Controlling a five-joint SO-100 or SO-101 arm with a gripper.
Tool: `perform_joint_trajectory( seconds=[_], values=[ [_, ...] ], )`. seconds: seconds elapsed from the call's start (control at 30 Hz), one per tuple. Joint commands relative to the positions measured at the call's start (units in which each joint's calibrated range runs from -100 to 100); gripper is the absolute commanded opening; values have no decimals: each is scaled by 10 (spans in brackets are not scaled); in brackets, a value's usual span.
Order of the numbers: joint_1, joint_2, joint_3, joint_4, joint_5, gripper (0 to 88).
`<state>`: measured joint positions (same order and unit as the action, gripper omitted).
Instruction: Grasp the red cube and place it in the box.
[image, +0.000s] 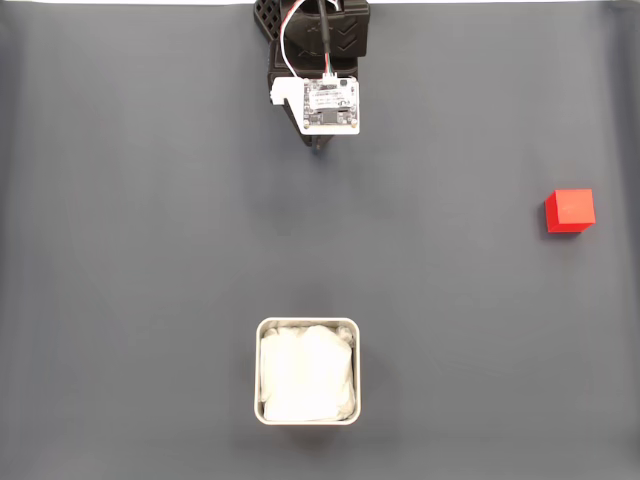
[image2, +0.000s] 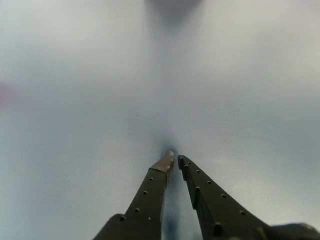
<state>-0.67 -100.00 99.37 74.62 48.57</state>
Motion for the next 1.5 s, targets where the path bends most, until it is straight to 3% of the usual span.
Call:
perform_joint_trajectory(
  seconds=[0.0, 0.9, 1.07, 1.27, 1.47],
  values=[
    [-1, 0, 5, 13, 1, 0],
    [1, 0, 5, 12, 5, 0],
    [7, 2, -7, -64, 8, 0],
    [6, 65, -152, -164, 1, 0],
    [5, 197, -406, -187, -9, 0]
  ],
)
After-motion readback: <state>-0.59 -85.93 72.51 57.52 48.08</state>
